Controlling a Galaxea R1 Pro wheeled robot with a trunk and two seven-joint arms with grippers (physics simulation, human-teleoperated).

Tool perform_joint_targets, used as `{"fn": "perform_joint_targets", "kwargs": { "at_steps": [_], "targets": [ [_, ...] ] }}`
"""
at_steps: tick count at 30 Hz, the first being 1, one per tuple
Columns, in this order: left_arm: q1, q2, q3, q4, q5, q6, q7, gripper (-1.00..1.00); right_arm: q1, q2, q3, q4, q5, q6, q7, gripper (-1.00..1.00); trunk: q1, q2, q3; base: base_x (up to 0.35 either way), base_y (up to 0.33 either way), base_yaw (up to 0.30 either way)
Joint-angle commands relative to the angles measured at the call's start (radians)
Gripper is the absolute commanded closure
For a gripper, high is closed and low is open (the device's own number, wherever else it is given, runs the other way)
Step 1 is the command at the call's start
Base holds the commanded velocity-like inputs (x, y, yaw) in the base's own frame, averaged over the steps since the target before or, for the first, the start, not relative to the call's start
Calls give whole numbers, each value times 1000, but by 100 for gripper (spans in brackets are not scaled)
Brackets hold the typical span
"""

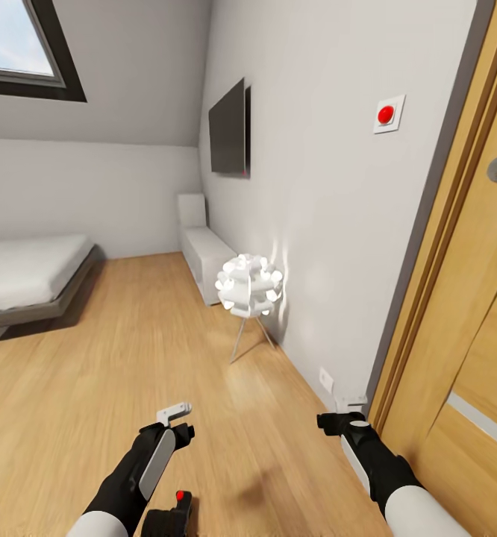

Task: Attach the digital camera to the camera tripod in the bedroom.

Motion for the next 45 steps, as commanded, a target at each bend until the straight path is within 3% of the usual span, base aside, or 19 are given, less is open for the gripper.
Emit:
{"fn": "perform_joint_targets", "kwargs": {
  "at_steps": [1,45],
  "targets": [
    [0,0,-3,-1,10,2,9,-100,0,0,1,-2,6,7,-2,-100,0,-1,-5,0,0,0],
    [0,5,-6,5,1,4,9,-100,0,-1,-2,0,2,-2,-5,-100,20,-11,-175,0,0,0]
  ]
}}
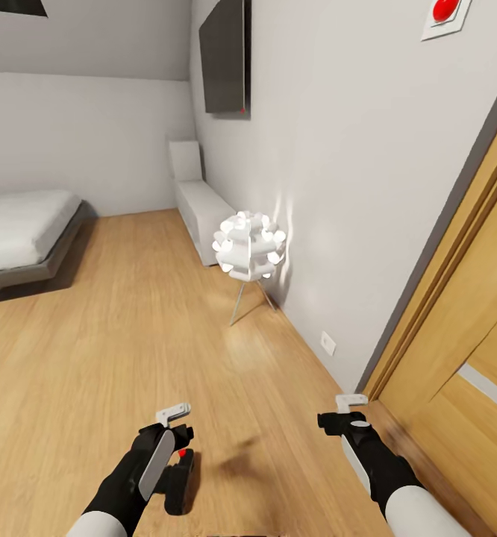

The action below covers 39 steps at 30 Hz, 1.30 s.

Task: Attach the digital camera to the camera tripod in the bedroom.

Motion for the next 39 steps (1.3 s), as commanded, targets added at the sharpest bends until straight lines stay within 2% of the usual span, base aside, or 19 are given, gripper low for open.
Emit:
{"fn": "perform_joint_targets", "kwargs": {
  "at_steps": [1,21,39],
  "targets": [
    [0,0,-3,-1,7,2,10,-100,0,0,0,-2,5,7,-2,-100,0,-1,-5,0,0,0],
    [0,-5,-1,42,-76,0,8,-100,0,0,0,-2,4,7,-4,-100,9,-5,-82,0,0,0],
    [0,-5,-2,51,-81,-1,8,-100,0,0,0,-2,3,5,-3,-100,17,-10,-152,0,0,0]
  ]
}}
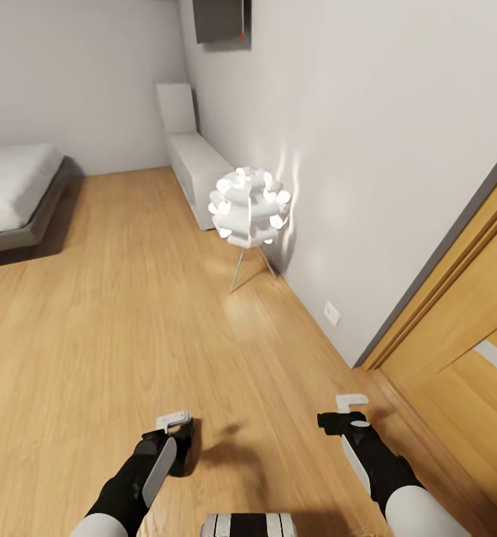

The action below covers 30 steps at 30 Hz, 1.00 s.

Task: Attach the digital camera to the camera tripod in the bedroom.

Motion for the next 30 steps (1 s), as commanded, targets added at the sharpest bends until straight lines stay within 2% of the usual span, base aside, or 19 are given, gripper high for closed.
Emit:
{"fn": "perform_joint_targets", "kwargs": {
  "at_steps": [1,30],
  "targets": [
    [0,0,-3,-2,10,2,9,-100,0,0,0,-2,6,7,-2,-100,0,-1,-5,0,0,0],
    [0,1,-2,-4,13,-2,6,-100,0,0,-1,-2,7,5,4,-100,13,-7,-117,0,0,0]
  ]
}}
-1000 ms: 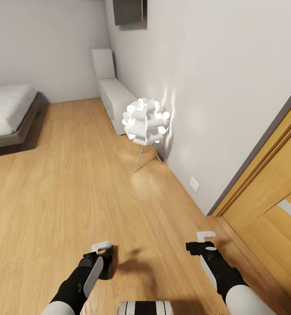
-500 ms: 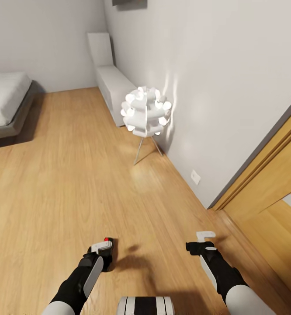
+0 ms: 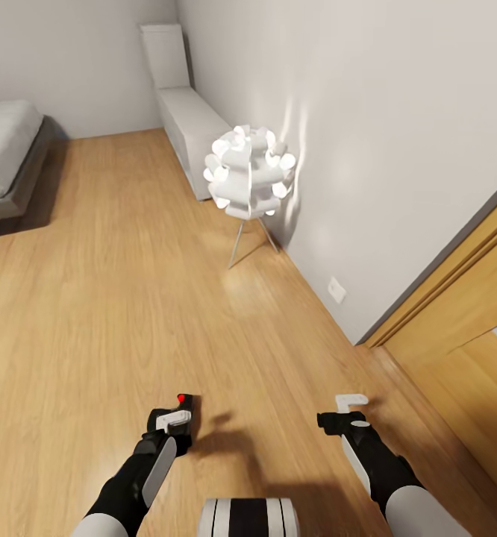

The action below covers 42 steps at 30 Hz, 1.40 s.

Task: Attach the digital camera to the camera tripod in the bedroom.

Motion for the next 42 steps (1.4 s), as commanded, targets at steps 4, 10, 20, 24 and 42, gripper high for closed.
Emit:
{"fn": "perform_joint_targets", "kwargs": {
  "at_steps": [4,10,20,24,42],
  "targets": [
    [0,0,-3,-5,11,2,8,-100,0,0,1,-2,5,7,-2,-100,2,-1,-16,0,0,0],
    [0,0,-3,-7,11,2,8,-100,0,0,1,-2,4,10,-3,-100,4,-3,-39,0,0,0],
    [0,-2,-2,-13,11,2,8,-100,0,-1,0,-9,8,16,2,-100,9,-5,-78,0,0,0],
    [0,-3,-1,-15,10,2,7,-100,0,-4,1,-17,9,19,4,-100,11,-6,-94,0,0,0],
    [0,-4,2,-20,11,2,7,-100,2,-73,-37,-341,-98,373,136,-100,19,-10,-163,0,0,0]
  ]
}}
